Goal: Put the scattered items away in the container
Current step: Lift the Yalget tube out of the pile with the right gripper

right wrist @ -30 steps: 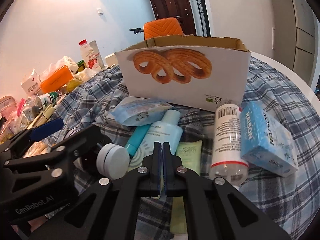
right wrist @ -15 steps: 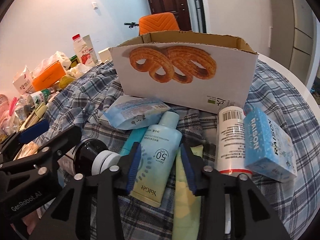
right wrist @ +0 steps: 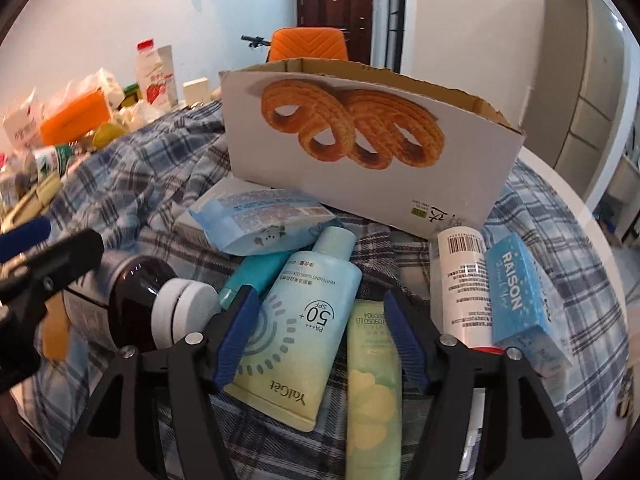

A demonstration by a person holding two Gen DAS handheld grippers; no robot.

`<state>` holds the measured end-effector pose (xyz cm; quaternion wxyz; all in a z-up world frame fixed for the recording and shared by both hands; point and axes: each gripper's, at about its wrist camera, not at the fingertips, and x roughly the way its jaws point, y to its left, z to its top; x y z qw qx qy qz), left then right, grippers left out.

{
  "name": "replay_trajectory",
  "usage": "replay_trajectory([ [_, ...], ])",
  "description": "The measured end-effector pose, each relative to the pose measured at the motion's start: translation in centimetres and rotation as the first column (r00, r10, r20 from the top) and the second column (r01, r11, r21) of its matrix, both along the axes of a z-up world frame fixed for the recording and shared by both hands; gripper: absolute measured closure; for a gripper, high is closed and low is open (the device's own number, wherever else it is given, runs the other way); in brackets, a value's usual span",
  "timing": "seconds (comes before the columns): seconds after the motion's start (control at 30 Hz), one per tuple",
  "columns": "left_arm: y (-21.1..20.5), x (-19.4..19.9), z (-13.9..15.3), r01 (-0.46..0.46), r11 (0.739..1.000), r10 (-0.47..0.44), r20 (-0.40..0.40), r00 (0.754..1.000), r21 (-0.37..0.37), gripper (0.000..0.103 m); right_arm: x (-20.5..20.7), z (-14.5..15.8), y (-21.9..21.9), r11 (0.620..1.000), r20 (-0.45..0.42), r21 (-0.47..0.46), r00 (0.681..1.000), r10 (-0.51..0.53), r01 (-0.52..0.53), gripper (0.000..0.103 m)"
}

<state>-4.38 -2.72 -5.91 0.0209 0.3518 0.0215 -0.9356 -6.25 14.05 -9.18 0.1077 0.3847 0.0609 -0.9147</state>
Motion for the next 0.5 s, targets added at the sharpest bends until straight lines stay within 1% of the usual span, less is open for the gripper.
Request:
replay_trajectory([
  [0.23,0.3,0.3,0.1,0.013,1.0,-0.013,-0.005,1.0,-0.026,0.018,0.2,0.3,1.2,0.996,0.042,0.048,0.996,0.075,-0.077,0.04],
  [0.33,0.4,0.3,0.0,0.013,1.0,-0.013,-0.006,1.0,-0.025,0.018,0.9,-0.4,1.4,0.994,0.071,0.03,0.992,0.106,-0.109,0.04],
  [0.43,0.5,0.3,0.0,0.017,1.0,-0.017,-0.003,1.0,-0.019,0.018,1.6,-0.6,1.2,0.995,0.027,0.033,0.995,0.092,-0.093,0.04],
  [0.5,0.9,0.2,0.1,0.028,0.999,-0.028,0.0,1.0,-0.022,0.018,1.5,-0.7,1.2,0.997,0.018,0.027,0.997,0.071,-0.071,0.04],
])
